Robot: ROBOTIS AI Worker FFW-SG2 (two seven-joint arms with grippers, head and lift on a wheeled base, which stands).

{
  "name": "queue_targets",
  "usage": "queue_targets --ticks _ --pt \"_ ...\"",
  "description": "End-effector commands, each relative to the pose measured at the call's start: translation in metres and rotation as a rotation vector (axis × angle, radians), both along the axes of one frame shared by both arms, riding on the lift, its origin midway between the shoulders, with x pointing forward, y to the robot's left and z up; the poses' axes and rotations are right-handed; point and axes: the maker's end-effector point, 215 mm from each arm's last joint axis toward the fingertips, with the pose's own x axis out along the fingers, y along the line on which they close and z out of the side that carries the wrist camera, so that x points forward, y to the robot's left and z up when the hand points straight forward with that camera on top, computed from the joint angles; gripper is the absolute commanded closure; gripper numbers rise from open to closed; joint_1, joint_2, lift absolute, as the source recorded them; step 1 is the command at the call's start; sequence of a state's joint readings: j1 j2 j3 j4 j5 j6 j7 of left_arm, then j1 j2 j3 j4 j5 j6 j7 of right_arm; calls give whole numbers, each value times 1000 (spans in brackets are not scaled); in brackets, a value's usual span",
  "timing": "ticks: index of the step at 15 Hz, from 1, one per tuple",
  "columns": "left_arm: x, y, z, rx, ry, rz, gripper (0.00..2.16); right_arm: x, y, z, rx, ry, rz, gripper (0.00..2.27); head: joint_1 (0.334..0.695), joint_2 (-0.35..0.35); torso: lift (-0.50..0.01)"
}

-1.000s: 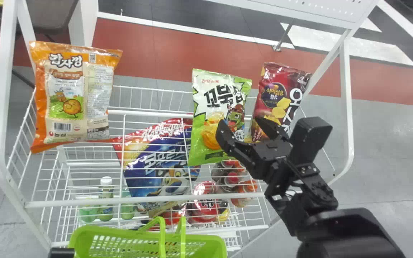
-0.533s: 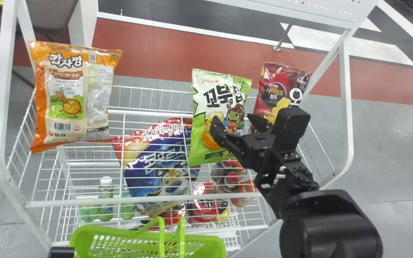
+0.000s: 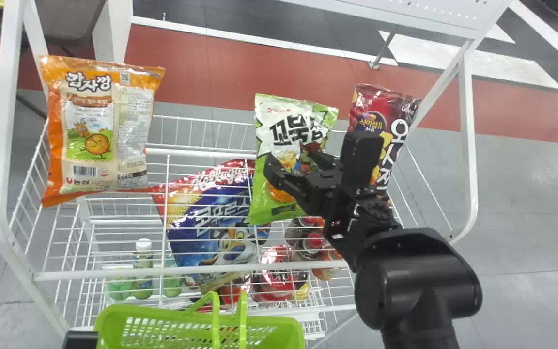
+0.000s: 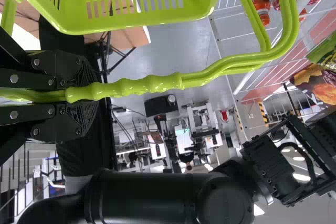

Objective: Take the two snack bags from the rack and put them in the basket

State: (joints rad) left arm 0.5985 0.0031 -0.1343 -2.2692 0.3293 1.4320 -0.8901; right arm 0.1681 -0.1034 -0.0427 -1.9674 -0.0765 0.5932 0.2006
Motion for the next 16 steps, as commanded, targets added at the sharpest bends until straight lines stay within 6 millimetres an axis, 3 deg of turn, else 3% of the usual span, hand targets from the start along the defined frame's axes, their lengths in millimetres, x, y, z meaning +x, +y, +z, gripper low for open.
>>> queue_targets --ticks 1,2,3,4,5,7,11,14,16 --pt "4 0 -1 -5 2 1 1531 -2 11 -16 -7 70 17 485 695 -350 -10" --pt "5 0 -2 -7 4 1 1534 -3 11 -20 -11 84 17 731 695 -350 -10" --pt "8 0 -2 -10 1 3 1534 -6 7 -26 -37 108 12 1268 695 -350 -10" --pt "8 -1 -2 -8 3 1 1531 -18 5 -47 -49 187 5 1875 695 -350 -10" --pt "9 -1 -2 -8 3 1 1531 -22 0 -53 -41 216 -4 2111 695 -350 -10" --pt "11 -1 -3 -6 1 1 1534 -19 -3 -36 -46 165 -8 2219 695 -350 -10" --pt "11 -2 -2 -7 0 -3 1531 -19 -9 -5 -40 56 -17 2223 695 -350 -10" --pt "7 -2 -1 -8 1 -3 1534 -35 -4 24 -3 9 -4 2219 695 -350 -10" --pt "7 -1 0 -9 -1 1 1534 -62 1 44 49 11 24 2219 695 -350 -10"
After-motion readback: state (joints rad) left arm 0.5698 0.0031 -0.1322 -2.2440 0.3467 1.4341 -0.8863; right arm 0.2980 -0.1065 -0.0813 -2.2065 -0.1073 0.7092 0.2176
